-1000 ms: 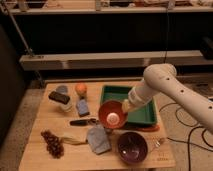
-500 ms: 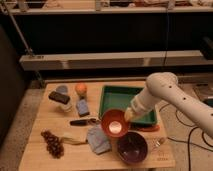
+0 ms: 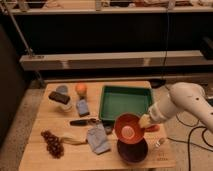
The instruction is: Stack bowls on top of each other
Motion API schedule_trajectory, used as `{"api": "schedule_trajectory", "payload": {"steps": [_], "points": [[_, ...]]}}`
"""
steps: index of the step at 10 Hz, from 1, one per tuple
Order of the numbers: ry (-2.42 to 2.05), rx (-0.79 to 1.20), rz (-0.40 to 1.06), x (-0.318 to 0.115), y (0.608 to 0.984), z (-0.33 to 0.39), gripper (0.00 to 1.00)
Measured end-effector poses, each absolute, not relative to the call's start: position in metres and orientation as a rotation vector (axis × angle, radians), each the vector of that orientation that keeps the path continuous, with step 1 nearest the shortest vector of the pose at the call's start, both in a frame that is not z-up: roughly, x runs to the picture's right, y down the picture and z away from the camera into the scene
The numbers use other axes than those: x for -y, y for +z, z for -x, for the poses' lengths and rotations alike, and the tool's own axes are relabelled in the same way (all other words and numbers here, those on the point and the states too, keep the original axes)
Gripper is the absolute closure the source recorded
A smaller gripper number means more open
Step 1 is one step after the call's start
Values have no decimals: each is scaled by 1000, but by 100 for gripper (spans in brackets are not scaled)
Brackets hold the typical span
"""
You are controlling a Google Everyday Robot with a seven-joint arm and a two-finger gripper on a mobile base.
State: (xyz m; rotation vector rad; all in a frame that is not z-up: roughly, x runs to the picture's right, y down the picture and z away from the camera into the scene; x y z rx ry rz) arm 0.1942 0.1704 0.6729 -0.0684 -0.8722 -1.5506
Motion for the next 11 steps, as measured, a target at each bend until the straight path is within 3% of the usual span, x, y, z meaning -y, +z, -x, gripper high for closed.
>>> {"api": "schedule_trajectory", "payload": {"steps": [8,11], "points": [[-1545,896,114,-192,657,-211,99],[-1575,923,147,-191,660,-201,74]]}}
